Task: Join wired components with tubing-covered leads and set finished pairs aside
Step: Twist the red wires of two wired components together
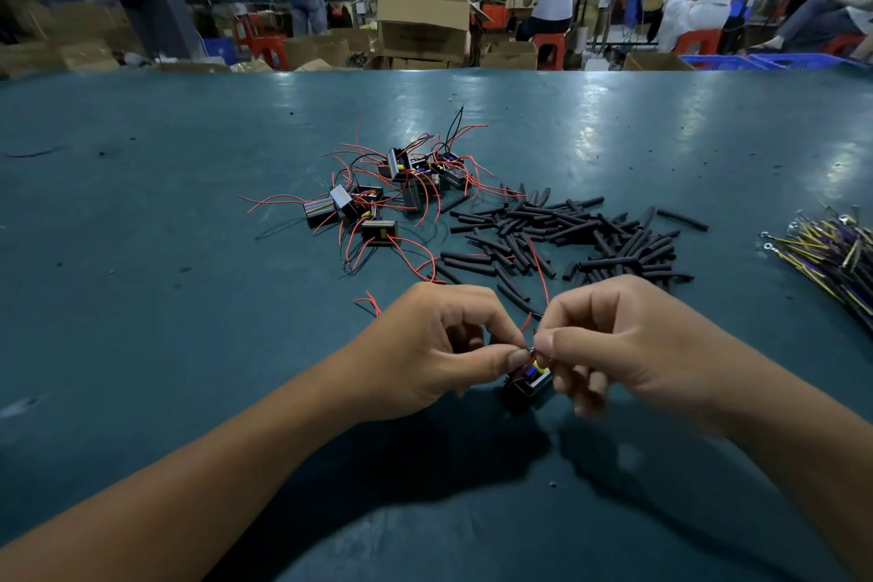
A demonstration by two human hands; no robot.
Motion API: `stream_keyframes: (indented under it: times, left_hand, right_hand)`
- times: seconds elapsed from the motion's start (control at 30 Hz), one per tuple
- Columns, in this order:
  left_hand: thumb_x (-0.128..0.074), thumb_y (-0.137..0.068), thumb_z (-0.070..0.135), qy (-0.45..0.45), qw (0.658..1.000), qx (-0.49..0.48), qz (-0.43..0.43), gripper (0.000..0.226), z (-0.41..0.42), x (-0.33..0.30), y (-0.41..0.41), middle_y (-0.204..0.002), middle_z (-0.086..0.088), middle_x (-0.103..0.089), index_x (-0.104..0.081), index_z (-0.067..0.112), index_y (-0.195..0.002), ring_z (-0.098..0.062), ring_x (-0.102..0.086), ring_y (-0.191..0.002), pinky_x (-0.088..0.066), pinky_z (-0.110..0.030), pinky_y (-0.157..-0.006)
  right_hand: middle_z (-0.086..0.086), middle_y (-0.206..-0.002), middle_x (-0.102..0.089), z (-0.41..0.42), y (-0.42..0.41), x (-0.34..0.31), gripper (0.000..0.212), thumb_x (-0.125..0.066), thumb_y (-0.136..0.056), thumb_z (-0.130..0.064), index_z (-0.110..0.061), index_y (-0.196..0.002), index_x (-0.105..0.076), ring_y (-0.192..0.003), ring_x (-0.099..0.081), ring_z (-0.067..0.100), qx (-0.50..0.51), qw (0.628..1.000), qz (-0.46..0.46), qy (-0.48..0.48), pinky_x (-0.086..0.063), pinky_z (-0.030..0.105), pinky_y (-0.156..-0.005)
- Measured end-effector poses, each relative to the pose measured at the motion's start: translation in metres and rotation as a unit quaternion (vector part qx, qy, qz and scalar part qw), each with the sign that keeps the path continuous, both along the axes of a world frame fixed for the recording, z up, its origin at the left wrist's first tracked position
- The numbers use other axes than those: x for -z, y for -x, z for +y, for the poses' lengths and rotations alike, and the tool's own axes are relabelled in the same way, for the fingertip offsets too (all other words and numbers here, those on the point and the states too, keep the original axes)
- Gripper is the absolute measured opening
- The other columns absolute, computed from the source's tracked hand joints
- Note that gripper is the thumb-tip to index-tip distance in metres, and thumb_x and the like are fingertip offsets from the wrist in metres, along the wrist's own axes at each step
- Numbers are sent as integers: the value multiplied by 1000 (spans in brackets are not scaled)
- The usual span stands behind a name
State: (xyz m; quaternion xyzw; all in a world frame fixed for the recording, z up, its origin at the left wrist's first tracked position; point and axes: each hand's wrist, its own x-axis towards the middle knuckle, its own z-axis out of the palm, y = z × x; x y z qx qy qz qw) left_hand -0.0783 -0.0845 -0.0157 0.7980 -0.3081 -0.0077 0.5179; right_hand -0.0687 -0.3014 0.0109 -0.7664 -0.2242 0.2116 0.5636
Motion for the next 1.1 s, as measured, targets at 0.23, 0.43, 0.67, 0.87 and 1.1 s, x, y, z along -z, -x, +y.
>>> stream_keyframes:
  times: [0.23, 0.43, 0.67, 0.87, 1.1]
  left_hand:
    - [-70, -89, 19, 73, 994, 6, 85, 6, 2, 1, -1, -59, -14, -47, -69, 20, -82, -16, -42, -45, -31, -28, -48]
    - [-71, -88, 18, 57, 997, -16, 47, 7, 0, -1, 0, -62, -9, -50, -68, 17, -81, -14, -44, -45, -35, -26, -46]
    - [-71, -90, 12, -49, 992, -38, -110, 5, 1, -6, 0, -79, 1, -59, -71, 9, -85, -17, -53, -61, -42, -27, -56]
    - [-71, -90, 9, -36, 992, -39, -110, 4, 2, -6, -1, -78, -3, -59, -71, 9, -85, -19, -52, -60, -40, -24, -55]
    - [-68, -90, 11, 32, 998, -21, -41, 11, 1, -5, 1, -77, -5, -57, -69, 1, -85, -17, -51, -51, -43, -33, -46]
  right_hand:
    - [-6, -67, -56, -1, -3, 12, 20, -59, -93, -19, -11, -76, -66, -57, -47, 11, 17, 787, -602, 131, -40, 23, -52]
    - [1, -62, -66, 3, 1, 5, 34, -56, -96, -34, -16, -70, -69, -50, -59, 12, 63, 957, -282, 6, -44, 21, -47]
    - [4, -59, -60, 10, 6, -2, 19, -65, -72, -32, -16, -64, -71, -41, -53, 11, 20, 957, 281, -69, -37, 19, -33]
    - [-1, -59, -55, 11, 7, -2, 12, -71, -64, -31, -20, -63, -70, -42, -49, 8, 36, 945, 304, -120, -35, 17, -34]
    - [5, -59, -59, 12, 8, 6, 17, -64, -82, -20, -18, -65, -69, -46, -53, 14, 16, 980, 138, -142, -44, 19, -44]
